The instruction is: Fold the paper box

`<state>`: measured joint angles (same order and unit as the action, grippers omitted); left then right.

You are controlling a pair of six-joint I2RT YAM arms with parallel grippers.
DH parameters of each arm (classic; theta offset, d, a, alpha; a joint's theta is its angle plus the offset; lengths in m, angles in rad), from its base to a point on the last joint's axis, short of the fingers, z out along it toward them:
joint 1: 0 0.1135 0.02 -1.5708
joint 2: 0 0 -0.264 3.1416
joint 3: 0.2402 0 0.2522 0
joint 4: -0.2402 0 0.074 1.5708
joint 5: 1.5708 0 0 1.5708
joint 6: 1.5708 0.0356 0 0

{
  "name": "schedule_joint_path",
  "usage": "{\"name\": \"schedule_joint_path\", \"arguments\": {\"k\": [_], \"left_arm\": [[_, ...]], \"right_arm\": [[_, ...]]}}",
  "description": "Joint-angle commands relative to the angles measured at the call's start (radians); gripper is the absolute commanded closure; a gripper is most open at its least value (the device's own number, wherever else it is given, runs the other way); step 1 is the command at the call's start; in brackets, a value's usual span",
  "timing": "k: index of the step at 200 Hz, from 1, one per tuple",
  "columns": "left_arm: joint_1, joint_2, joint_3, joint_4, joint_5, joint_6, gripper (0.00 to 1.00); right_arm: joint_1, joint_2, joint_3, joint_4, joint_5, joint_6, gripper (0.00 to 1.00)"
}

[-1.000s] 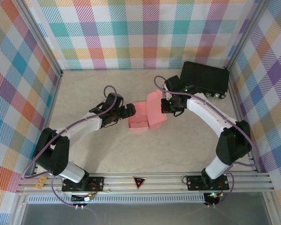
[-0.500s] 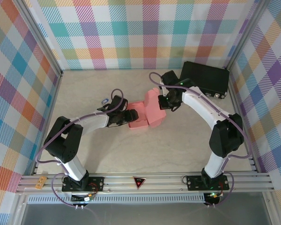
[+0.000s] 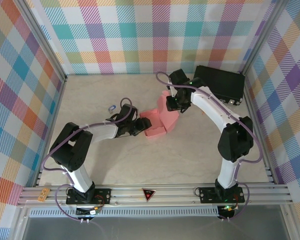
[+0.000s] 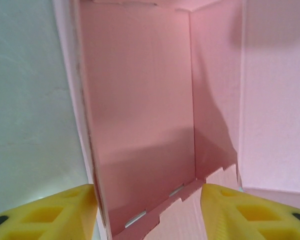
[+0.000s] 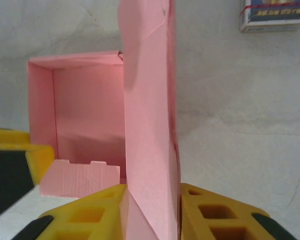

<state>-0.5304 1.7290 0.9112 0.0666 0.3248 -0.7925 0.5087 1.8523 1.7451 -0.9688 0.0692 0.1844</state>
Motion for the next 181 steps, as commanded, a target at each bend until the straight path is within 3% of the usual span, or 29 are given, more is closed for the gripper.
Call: {"name": "schedule_joint_path", "arguments": {"k": [1,46,93,110,148,181], "left_arm": [[-0.021,-0.029,-0.016,0.038,0.009,-0.044,0.39],[0.0,-0.119,0.084,-0.207,-0.147,0.104,0.22],[0.079,-0.08,0.274,-0.398,-0.248,0.304,0.22],[0.114,-0.012,0.363,-0.436,-0.252,0.364,0.32],[0.161,0.177,0.566,-0.508,-0.247,0.435,0.71],[0.165,0.318,0.683,-0.544,-0.235,0.466,0.88]], "right_arm": [[-0.005,0.013,0.062,-0.037,0.074,-0.015,0.64],[-0.009,-0.059,0.074,-0.031,0.178,-0.007,0.49],[-0.03,-0.239,-0.106,0.028,0.17,0.045,0.44],[-0.032,-0.326,-0.211,0.058,0.156,0.061,0.43],[-0.032,-0.528,-0.466,0.113,0.131,0.095,0.43],[-0.03,-0.698,-0.693,0.185,0.108,0.135,0.43]]}}
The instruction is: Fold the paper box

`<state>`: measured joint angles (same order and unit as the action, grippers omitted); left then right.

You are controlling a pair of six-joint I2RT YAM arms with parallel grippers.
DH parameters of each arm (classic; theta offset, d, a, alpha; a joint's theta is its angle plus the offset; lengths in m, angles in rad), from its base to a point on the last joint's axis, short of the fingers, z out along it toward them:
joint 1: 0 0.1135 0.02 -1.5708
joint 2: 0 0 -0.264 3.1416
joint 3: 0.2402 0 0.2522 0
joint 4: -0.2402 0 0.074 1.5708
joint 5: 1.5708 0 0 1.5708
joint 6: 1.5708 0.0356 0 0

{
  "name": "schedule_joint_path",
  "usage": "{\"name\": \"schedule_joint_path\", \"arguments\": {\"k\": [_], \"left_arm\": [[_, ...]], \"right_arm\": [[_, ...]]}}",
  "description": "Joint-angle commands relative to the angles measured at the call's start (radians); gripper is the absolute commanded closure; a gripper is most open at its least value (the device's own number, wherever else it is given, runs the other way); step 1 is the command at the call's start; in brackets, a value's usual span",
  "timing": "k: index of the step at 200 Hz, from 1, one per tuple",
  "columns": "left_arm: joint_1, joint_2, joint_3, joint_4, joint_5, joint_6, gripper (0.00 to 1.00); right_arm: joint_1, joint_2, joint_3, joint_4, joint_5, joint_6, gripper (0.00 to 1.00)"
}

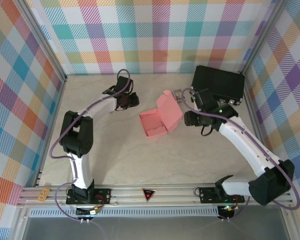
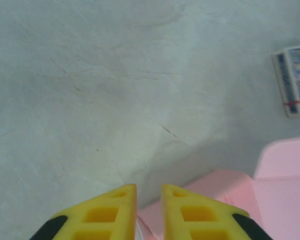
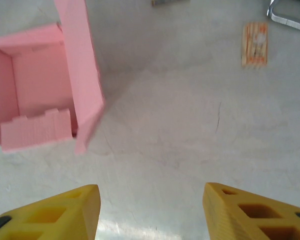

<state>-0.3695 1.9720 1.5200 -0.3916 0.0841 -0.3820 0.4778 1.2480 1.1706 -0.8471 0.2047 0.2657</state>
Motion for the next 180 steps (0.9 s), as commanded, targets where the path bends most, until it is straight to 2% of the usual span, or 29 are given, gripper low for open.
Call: {"name": "schedule_joint_path", "arguments": {"k": [1,34,68,111,180], "left_arm": [[0.004,0.077,0.077,-0.086,0.006,0.056,0.88],[0.004,0.168,0.134,-0.108,0.064,0.076,0.93],[0.004,0.211,0.142,-0.136,0.148,0.092,0.93],[-0.014,0.18,0.06,-0.12,0.185,0.089,0.94],[-0.036,0.048,-0.16,-0.014,0.242,-0.028,0.94]], "right_arm": [[0.0,-0.099,-0.122,0.065,-0.028,0.054,0.43],[0.0,-0.208,-0.285,0.123,-0.099,0.08,0.43],[-0.001,-0.219,-0.36,0.195,-0.158,0.13,0.43],[-0.001,-0.141,-0.398,0.317,-0.172,0.162,0.44],[-0.022,0.059,-0.339,0.415,-0.065,0.167,0.48]]}}
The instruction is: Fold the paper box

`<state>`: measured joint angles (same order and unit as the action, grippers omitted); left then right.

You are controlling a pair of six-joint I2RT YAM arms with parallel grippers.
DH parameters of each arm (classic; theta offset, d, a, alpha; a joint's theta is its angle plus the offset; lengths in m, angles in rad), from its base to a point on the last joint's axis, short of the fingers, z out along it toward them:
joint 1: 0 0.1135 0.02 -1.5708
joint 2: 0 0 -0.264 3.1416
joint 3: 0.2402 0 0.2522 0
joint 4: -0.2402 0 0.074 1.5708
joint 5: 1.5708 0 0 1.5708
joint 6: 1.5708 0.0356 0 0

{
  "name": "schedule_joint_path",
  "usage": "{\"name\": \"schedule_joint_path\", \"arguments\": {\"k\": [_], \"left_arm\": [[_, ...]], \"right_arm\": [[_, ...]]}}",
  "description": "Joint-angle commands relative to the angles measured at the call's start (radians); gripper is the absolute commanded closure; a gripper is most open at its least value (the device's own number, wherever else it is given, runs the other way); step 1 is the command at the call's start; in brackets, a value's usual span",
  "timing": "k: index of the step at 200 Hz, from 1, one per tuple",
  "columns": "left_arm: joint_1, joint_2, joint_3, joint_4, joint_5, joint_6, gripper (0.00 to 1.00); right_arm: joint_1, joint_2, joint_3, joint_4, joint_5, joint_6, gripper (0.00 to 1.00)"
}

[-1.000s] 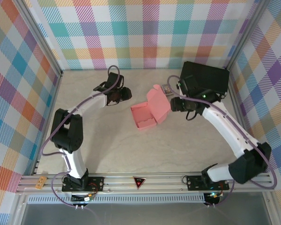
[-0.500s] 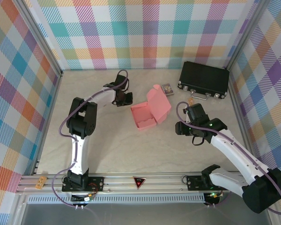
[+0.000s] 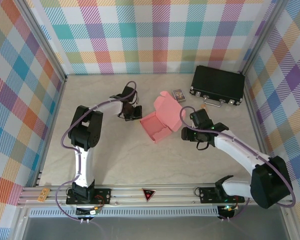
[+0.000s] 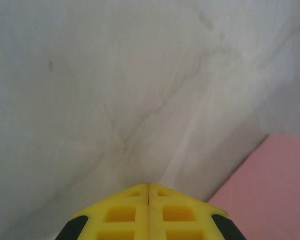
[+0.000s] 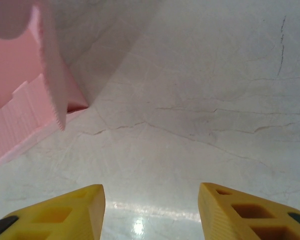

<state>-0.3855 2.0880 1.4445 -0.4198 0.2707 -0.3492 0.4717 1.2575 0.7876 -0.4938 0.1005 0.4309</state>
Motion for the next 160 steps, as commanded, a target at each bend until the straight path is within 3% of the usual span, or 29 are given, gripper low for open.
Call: {"name": "schedule_joint_path", "arguments": {"k": [1,105,160], "left_arm": [[-0.021,-0.07,-0.088,0.016,0.056,-0.063,0.94],[-0.162,-0.298,-0.455,0.305,-0.032,-0.385,0.93],[-0.185,-0.38,-0.539,0.364,-0.101,-0.447,0.93]], "right_arm": [[-0.017,0.053,0.046,0.062,0.041,0.001,0.48],[-0.054,0.319,0.262,0.095,0.047,-0.177,0.47],[-0.054,0.26,0.254,0.068,0.009,-0.159,0.46]]}}
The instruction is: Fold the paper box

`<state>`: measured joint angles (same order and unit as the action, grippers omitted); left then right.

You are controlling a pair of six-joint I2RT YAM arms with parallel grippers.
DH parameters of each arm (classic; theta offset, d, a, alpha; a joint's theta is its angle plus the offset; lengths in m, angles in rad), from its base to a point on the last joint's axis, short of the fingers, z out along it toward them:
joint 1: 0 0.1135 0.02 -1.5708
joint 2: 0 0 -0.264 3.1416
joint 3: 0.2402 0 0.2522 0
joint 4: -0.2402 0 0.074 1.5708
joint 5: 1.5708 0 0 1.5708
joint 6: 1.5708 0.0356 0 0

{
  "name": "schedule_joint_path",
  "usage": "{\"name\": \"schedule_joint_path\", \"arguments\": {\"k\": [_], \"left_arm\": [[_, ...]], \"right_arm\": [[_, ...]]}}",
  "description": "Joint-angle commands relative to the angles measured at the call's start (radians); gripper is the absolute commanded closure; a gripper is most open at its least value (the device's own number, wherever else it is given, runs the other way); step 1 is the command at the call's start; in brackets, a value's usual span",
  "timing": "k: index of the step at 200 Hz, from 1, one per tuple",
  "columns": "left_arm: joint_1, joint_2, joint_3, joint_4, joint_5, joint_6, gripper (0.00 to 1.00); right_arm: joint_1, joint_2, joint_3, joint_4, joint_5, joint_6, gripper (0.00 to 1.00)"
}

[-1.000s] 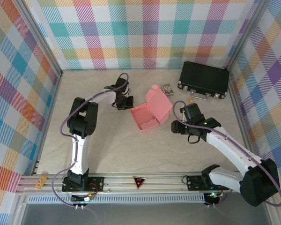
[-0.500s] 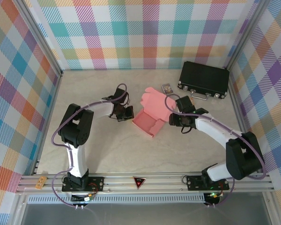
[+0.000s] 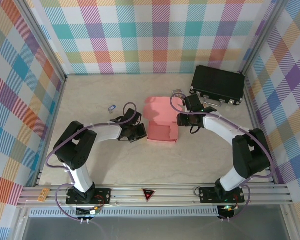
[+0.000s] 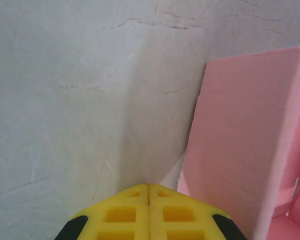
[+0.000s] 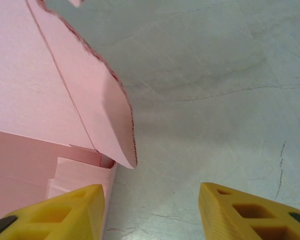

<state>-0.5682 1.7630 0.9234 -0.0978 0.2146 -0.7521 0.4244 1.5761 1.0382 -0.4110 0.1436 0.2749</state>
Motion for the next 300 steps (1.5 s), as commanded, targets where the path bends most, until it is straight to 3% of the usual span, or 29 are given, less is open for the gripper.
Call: {"name": "schedule_joint_path", "arguments": {"k": [1,66,116,160,223,300], "left_arm": [[-0.002,-0.057,-0.017,0.042,-0.046,-0.044,0.92],[-0.002,-0.007,0.014,0.068,-0.01,0.012,0.92],[-0.017,0.016,0.016,0.099,0.028,-0.001,0.93],[-0.044,0.015,0.001,0.124,0.046,-0.031,0.93],[-0.077,0.019,-0.012,0.152,0.041,-0.057,0.93],[-0.082,0.042,-0.012,0.159,0.045,-0.058,0.94]], "right_arm": [[-0.007,-0.061,0.002,-0.016,-0.036,-0.001,0.46],[-0.04,-0.177,-0.16,0.055,-0.281,0.169,0.52],[-0.061,-0.151,-0.276,0.175,-0.361,0.279,0.58],[-0.07,-0.097,-0.275,0.209,-0.418,0.273,0.64],[-0.07,-0.043,-0.228,0.145,-0.401,0.215,0.74],[-0.067,0.017,-0.15,0.028,-0.348,0.127,0.76]]}}
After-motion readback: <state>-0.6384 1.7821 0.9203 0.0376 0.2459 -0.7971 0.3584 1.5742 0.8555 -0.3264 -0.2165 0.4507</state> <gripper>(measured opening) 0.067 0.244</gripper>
